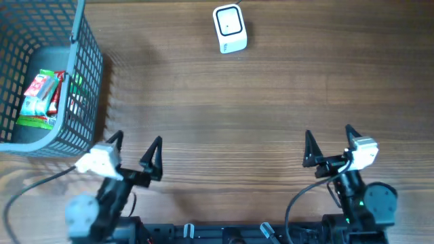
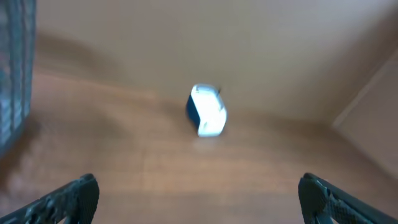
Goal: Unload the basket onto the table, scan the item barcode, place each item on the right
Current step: 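Reach the left gripper into the basket and grasp the green-lidded jar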
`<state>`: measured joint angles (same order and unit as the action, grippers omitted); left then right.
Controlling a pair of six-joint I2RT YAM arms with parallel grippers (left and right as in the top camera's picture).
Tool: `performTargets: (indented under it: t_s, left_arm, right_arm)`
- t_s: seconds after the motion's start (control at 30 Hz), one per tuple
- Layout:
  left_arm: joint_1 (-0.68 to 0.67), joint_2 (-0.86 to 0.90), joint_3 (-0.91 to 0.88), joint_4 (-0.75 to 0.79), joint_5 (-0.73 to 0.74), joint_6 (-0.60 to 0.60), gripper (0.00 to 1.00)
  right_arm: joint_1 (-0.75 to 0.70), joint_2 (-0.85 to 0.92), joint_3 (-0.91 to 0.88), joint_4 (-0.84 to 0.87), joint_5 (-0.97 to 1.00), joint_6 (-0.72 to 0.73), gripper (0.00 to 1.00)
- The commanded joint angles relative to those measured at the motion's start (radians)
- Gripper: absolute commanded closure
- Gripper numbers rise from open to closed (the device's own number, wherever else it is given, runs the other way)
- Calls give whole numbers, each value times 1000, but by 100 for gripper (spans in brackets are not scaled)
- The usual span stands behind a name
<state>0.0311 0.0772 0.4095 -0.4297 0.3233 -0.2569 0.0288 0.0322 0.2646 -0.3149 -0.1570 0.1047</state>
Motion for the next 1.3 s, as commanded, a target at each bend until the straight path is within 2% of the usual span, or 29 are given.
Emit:
performTargets:
  t_s: [0.0, 0.07, 0.13, 0.17, 0.23, 0.27, 0.3, 0.37, 0.4, 0.47, 0.5, 0.63, 0.73, 0.83, 0.97, 1.1, 1.2, 1.27]
  left_arm:
    - [-1, 194, 326, -104, 24, -16, 0]
    - [-1, 399, 603, -272, 25, 36, 0]
    - [-1, 641, 936, -510, 24, 143, 0]
    - [-1, 843, 1224, -721, -13, 228, 0]
    - [-1, 1172, 1714, -1030, -149, 279, 0]
    - [-1, 1324, 1949, -1113, -161, 279, 0]
    - [-1, 1410, 2079, -1115, -161, 279, 0]
    - [-1, 1548, 2265, -1115, -165, 276, 0]
    - [0, 1596, 2305, -1123, -255, 286, 0]
    - [45, 1671, 2306, -1072, -549, 300, 0]
    - [102, 1714, 2306, -1079, -584, 298, 0]
    - [293, 1823, 2262, -1151, -576, 294, 0]
    - [460, 1853, 2043, -1168, -457, 295, 0]
    - [558, 1853, 1785, -1138, -254, 352, 0]
    - [575, 1853, 1492, -938, -109, 462, 1]
    - [524, 1853, 1254, -695, -102, 494, 10]
    - [449, 1853, 1170, -571, -121, 574, 13]
    - [409, 1853, 1161, -530, -203, 594, 14]
  right_arm:
    - [-5, 97, 156, -15, 5, 31, 0]
    - [-5, 226, 266, -39, 3, 30, 0]
    - [-5, 392, 396, -95, -29, 29, 0]
    - [-5, 522, 502, -167, -69, 27, 0]
    - [-5, 723, 654, -302, -105, 25, 0]
    - [-5, 824, 707, -366, -105, 26, 0]
    - [-5, 878, 727, -390, -105, 27, 0]
    - [-5, 984, 736, -412, -153, 60, 0]
    - [-5, 1035, 736, -412, -202, 58, 0]
    - [-5, 1110, 736, -412, -295, 54, 0]
    - [-5, 1129, 736, -412, -293, 52, 0]
    - [-5, 1140, 736, -429, -285, 51, 0]
    - [-5, 1141, 736, -462, -285, 51, 0]
    - [-5, 1141, 736, -464, -285, 52, 0]
    - [-5, 1141, 735, -464, -285, 52, 0]
    - [-5, 1141, 735, -464, -258, 52, 0]
    - [-5, 1141, 735, -465, -227, 52, 0]
    - [-5, 1141, 735, -465, -227, 53, 0]
